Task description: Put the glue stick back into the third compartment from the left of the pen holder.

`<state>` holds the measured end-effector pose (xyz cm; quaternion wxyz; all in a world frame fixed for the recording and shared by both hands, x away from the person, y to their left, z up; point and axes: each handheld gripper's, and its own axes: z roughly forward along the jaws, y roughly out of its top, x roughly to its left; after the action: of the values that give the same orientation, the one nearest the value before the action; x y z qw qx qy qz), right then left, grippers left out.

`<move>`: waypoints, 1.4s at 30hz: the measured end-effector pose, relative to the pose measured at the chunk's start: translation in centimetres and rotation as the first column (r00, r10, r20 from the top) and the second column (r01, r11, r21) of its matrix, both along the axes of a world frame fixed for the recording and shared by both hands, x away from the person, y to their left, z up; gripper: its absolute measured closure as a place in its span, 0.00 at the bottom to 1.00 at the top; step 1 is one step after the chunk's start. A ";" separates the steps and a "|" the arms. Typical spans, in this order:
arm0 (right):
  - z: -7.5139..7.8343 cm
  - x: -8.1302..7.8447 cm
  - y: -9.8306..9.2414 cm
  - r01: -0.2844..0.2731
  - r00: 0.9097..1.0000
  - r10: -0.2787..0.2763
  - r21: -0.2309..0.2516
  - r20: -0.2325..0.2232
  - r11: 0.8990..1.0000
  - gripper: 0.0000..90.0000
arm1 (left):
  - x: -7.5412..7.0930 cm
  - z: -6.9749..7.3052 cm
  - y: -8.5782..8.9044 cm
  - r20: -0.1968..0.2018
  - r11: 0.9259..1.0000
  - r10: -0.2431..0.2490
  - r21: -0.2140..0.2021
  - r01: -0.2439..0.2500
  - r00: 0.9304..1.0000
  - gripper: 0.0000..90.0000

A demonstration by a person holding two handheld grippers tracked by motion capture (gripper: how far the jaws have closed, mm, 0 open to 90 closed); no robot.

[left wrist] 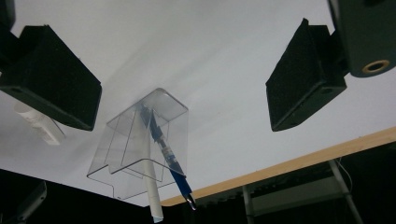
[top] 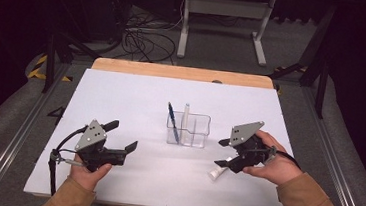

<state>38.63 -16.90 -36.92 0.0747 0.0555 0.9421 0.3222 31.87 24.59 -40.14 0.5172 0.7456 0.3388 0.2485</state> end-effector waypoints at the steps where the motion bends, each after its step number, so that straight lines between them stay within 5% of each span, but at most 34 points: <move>1: 0.0 0.1 0.0 -0.011 1.000 0.011 -0.008 -0.009 1.000 0.40 | 0.0 0.0 0.0 0.002 1.000 0.001 0.002 -0.001 1.000 0.12; 20: -1.3 0.4 0.7 -0.119 0.993 0.113 -0.197 -0.042 0.973 0.48 | 0.2 -0.3 -0.1 -0.007 1.000 -0.002 0.007 0.002 1.000 0.12; 33: -2.3 0.8 1.3 -0.214 0.976 0.215 -0.294 -0.029 0.932 0.49 | 0.3 -0.4 0.0 -0.008 1.000 0.004 0.008 -0.004 1.000 0.12; 42: -3.0 1.0 1.7 -0.276 0.959 0.282 -0.316 -0.025 0.908 0.52 | 0.3 -0.4 0.0 -0.011 1.000 0.007 0.011 -0.007 1.000 0.12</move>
<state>39.66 -15.18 -39.88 0.0456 -0.0957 0.9788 0.1751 32.16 24.56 -40.55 0.5106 0.7485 0.3429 0.2479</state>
